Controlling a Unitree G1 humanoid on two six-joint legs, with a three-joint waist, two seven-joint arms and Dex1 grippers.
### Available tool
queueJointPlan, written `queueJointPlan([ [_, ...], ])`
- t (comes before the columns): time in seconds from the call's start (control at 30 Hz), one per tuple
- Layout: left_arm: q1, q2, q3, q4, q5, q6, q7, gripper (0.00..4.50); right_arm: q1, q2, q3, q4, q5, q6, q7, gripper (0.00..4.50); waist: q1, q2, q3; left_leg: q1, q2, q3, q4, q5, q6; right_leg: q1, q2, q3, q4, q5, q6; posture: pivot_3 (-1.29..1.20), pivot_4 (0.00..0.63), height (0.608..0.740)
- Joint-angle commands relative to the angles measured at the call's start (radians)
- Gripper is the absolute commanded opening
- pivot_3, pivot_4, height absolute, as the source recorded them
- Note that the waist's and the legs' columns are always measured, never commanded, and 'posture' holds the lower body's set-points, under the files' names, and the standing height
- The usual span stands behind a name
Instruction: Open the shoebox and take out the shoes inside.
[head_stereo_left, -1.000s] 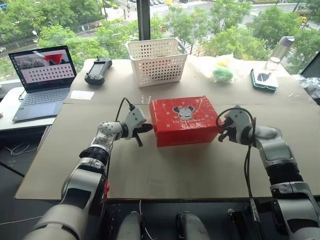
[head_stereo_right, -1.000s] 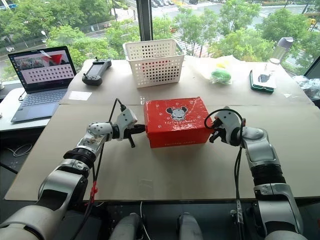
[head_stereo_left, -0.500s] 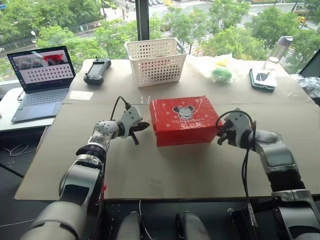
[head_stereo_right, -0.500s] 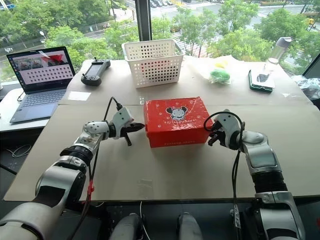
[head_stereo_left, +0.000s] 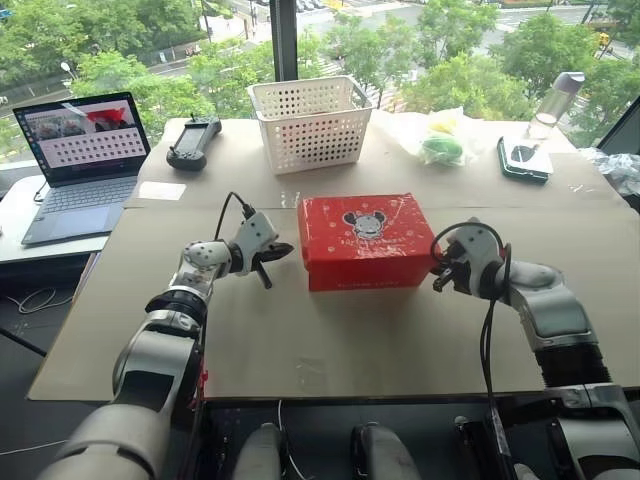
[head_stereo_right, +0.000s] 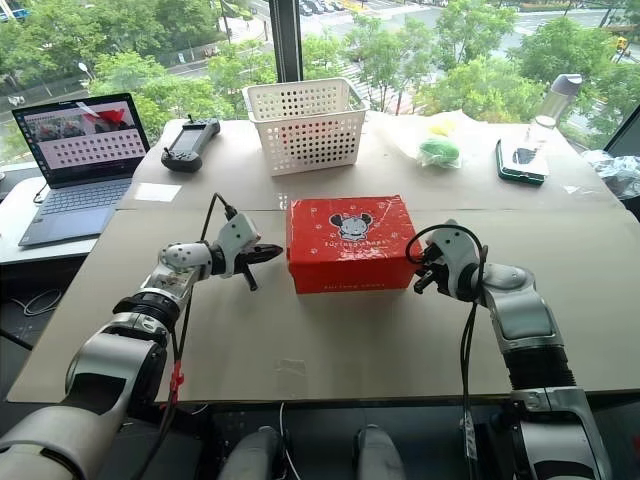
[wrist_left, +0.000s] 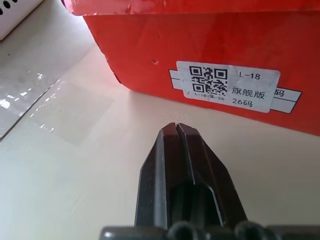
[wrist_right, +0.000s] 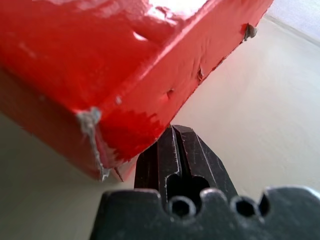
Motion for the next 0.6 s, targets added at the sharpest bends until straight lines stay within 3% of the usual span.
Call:
queueJointPlan([
  [0.03,0.088,0.061,0.05,-0.131,-0.059,0.003,-0.033,0.0,0.05,-0.057,-0.023,-0.114,0.018,0.029,0.02,0.1,0.0,0.0,0.0,0.0,0.0,0.0,0.0,0.0,0.0,0.0,0.0,0.0,0.0,0.0,-0.001,0.0,0.15,0.733],
  [0.17,0.279,0.106,0.108,-0.397,-0.158,0.097,-0.076,0.0,0.171,-0.17,-0.066,-0.236,0.0,0.07,0.03,0.1,0.001,0.0,0.0,0.0,0.0,0.0,0.0,0.0,0.001,0.0,-0.001,0.0,0.0,0.001,-0.003,0.0,0.15,0.733],
  [0.33,0.602,0.168,0.241,-0.928,-0.396,0.367,-0.079,0.0,0.358,-0.297,-0.21,-0.438,0.064,0.188,0.068,0.1,0.004,0.0,0.0,0.0,0.001,0.0,0.0,-0.001,0.001,0.0,-0.002,0.001,-0.001,0.001,-0.002,0.0,0.15,0.733],
  [0.43,0.68,0.221,0.282,-1.09,-0.478,0.471,-0.091,0.0,0.384,-0.256,-0.237,-0.557,0.148,0.287,0.05,0.1,0.003,0.0,0.0,0.003,0.002,-0.002,0.001,-0.001,0.001,0.002,-0.001,0.0,-0.001,-0.001,0.001,0.0,0.15,0.733],
  [0.47,0.69,0.238,0.294,-1.118,-0.5,0.499,-0.095,0.0,0.374,-0.221,-0.237,-0.588,0.18,0.33,0.03,0.1,0.001,0.0,0.0,0.006,0.002,-0.002,0.001,-0.001,0.0,0.005,0.0,0.0,-0.001,-0.003,-0.006,0.0,0.15,0.733],
  [0.6,0.682,0.303,0.309,-1.095,-0.505,0.507,-0.139,0.0,0.299,-0.033,-0.175,-0.647,0.247,0.451,-0.092,0.1,-0.002,0.0,0.0,0.023,0.003,-0.006,-0.003,-0.008,-0.01,0.019,-0.001,0.0,-0.003,-0.004,-0.007,0.0,0.15,0.733],
])
